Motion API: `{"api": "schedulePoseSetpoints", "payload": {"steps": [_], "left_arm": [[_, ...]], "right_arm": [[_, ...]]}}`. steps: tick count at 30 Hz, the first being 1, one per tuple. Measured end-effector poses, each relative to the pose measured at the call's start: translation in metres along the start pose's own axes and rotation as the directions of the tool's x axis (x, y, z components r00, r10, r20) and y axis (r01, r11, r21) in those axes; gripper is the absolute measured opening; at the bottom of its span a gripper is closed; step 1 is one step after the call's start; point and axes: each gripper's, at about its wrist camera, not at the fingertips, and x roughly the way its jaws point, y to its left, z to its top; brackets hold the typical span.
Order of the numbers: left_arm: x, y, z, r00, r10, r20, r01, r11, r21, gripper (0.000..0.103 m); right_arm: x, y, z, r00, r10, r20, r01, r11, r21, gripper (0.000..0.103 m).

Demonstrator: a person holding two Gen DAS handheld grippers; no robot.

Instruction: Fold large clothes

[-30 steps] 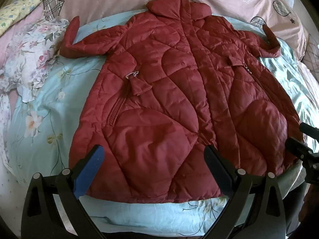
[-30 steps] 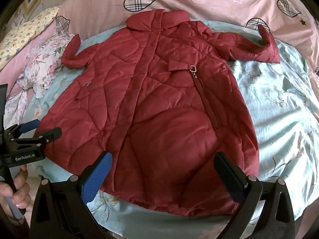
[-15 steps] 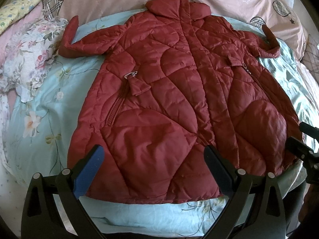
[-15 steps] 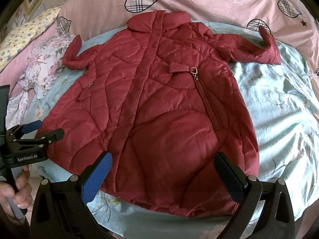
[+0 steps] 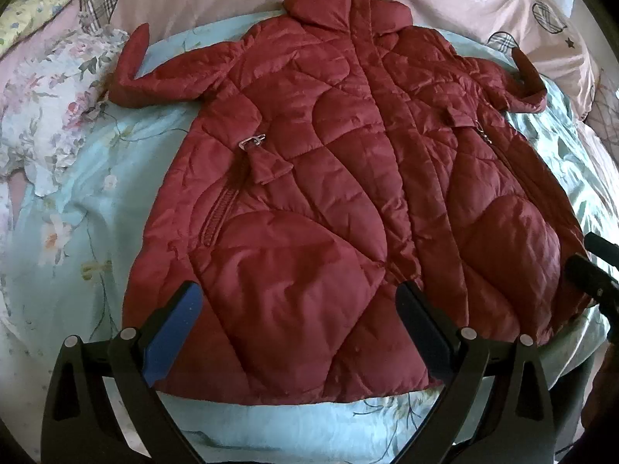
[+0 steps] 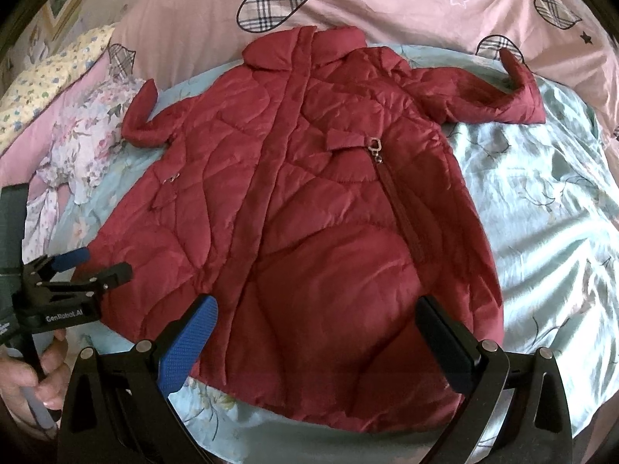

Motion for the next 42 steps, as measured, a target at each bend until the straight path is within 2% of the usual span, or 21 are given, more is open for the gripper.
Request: {"api": "schedulePoseSetpoints", "payload": {"steps": [2, 4, 6, 7, 9, 12, 17, 23, 29, 37, 42], "left_arm": [[0.002, 0.003, 0.002, 1.000, -0.015, -0.004, 0.015, 1.000, -0.006, 0.101], [0.005, 0.004, 0.004, 1.000, -0.012, 0.007, 0.012, 1.000, -0.006, 0.101], [0.008, 0.006, 0.006, 1.000, -0.015, 0.006, 0.015, 1.000, -0.009, 0.101], [0.010, 0.005, 0.008, 0.999, -0.041, -0.015, 0.040, 0.999, -0.024, 0.101], [0.013, 0.006, 0.011, 0.999, -0.046, -0.017, 0.045, 0.999, -0.029, 0.101], [0.019, 0.008, 0.017, 0.999, -0.017, -0.028, 0.016, 1.000, -0.021, 0.101], [0.029, 0.013, 0.030, 0.999, -0.009, -0.032, 0.008, 1.000, -0.028, 0.101], [0.041, 0.019, 0.046, 0.999, -0.004, -0.034, 0.002, 0.999, -0.052, 0.101], [0.050, 0.021, 0.063, 0.999, 0.002, -0.038, -0.004, 0.999, -0.053, 0.101], [0.061, 0.023, 0.074, 0.998, 0.003, -0.055, -0.007, 0.998, -0.058, 0.101], [0.069, 0.022, 0.078, 0.997, -0.001, -0.071, -0.003, 0.998, -0.061, 0.101]], "right_arm": [[0.001, -0.004, 0.003, 1.000, 0.012, 0.005, -0.012, 1.000, 0.018, 0.103], [0.002, -0.009, 0.005, 0.997, 0.065, 0.031, -0.067, 0.996, 0.053, 0.102], [0.003, -0.013, 0.009, 0.998, 0.062, 0.026, -0.063, 0.996, 0.064, 0.103], [0.004, -0.016, 0.011, 0.998, 0.051, 0.022, -0.053, 0.997, 0.064, 0.103], [0.007, -0.022, 0.014, 1.000, 0.014, 0.018, -0.015, 0.998, 0.054, 0.102], [0.009, -0.033, 0.022, 0.999, -0.005, 0.036, 0.003, 0.998, 0.063, 0.102], [0.019, -0.057, 0.038, 0.999, -0.038, 0.028, 0.035, 0.995, 0.098, 0.102], [0.029, -0.100, 0.063, 0.996, -0.061, 0.058, 0.050, 0.984, 0.174, 0.102], [0.041, -0.156, 0.100, 0.988, -0.128, 0.084, 0.102, 0.960, 0.260, 0.102], [0.056, -0.231, 0.165, 0.963, -0.241, 0.125, 0.185, 0.919, 0.348, 0.102], [0.069, -0.264, 0.206, 0.944, -0.303, 0.129, 0.238, 0.899, 0.368, 0.101]]}}
